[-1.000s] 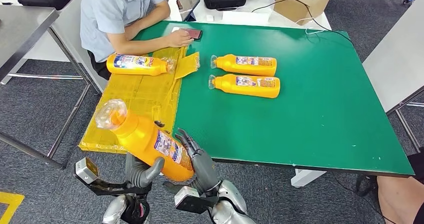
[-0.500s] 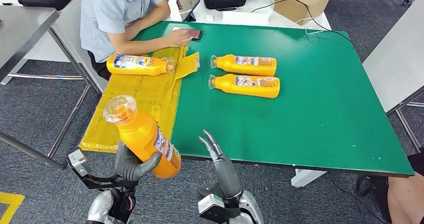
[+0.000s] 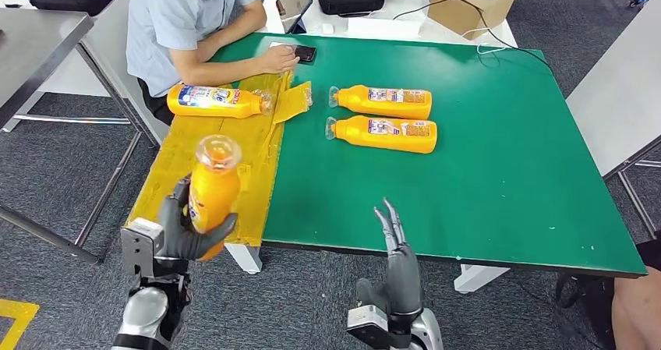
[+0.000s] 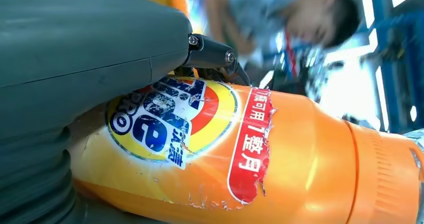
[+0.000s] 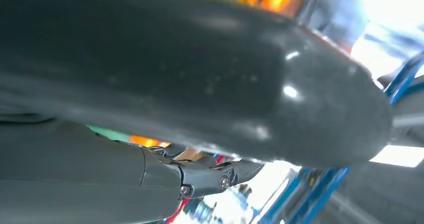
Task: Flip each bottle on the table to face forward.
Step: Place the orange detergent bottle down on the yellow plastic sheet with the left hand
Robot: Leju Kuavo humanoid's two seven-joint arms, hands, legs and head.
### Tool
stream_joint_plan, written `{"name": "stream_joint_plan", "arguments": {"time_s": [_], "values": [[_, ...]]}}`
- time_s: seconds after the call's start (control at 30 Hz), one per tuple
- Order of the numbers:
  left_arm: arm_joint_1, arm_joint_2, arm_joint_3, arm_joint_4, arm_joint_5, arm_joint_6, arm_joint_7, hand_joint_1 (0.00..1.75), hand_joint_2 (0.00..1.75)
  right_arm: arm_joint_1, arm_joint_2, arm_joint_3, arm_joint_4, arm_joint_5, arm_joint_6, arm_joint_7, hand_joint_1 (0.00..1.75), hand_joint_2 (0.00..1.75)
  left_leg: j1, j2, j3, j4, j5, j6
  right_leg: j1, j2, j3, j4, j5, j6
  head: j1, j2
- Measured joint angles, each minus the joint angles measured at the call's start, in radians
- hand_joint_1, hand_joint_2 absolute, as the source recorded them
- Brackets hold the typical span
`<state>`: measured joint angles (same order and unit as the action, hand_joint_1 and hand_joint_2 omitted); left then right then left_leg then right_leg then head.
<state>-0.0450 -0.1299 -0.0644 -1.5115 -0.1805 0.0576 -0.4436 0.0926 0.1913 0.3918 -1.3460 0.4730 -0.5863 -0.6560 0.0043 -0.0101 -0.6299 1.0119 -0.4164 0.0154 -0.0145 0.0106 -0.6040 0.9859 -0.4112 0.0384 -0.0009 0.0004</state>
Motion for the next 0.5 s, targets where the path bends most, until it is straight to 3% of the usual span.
{"name": "stream_joint_plan", "arguments": {"time_s": [0.17, 0.27, 0.5], "values": [[-0.084, 0.043, 0.010, -0.013, -0.332, 0.202, 0.037, 1.75, 1.75, 0.032, -0.010, -0.055, -0.063, 0.012, -0.024, 0.001, 0.00, 0.00, 0.000, 0.000, 0.000, 0.000, 0.000, 0.000, 0.000, 0.000, 0.000, 0.000, 0.000, 0.000, 0.000, 0.000], [-0.148, 0.060, -0.013, 0.028, -0.484, 0.221, 0.080, 1.75, 1.75, 0.033, -0.009, -0.062, -0.072, 0.011, -0.019, 0.001, 0.00, 0.00, 0.000, -0.001, 0.000, 0.000, 0.001, 0.000, 0.000, 0.000, 0.001, 0.000, 0.000, 0.000, 0.000, 0.000], [-0.248, 0.074, -0.078, 0.166, -0.614, 0.238, 0.124, 1.75, 1.75, 0.025, -0.008, -0.068, -0.073, 0.007, 0.002, 0.000, 0.00, 0.00, 0.000, -0.001, 0.000, 0.000, 0.001, 0.000, 0.000, 0.000, 0.000, 0.000, 0.001, 0.000, 0.000, 0.000]]}}
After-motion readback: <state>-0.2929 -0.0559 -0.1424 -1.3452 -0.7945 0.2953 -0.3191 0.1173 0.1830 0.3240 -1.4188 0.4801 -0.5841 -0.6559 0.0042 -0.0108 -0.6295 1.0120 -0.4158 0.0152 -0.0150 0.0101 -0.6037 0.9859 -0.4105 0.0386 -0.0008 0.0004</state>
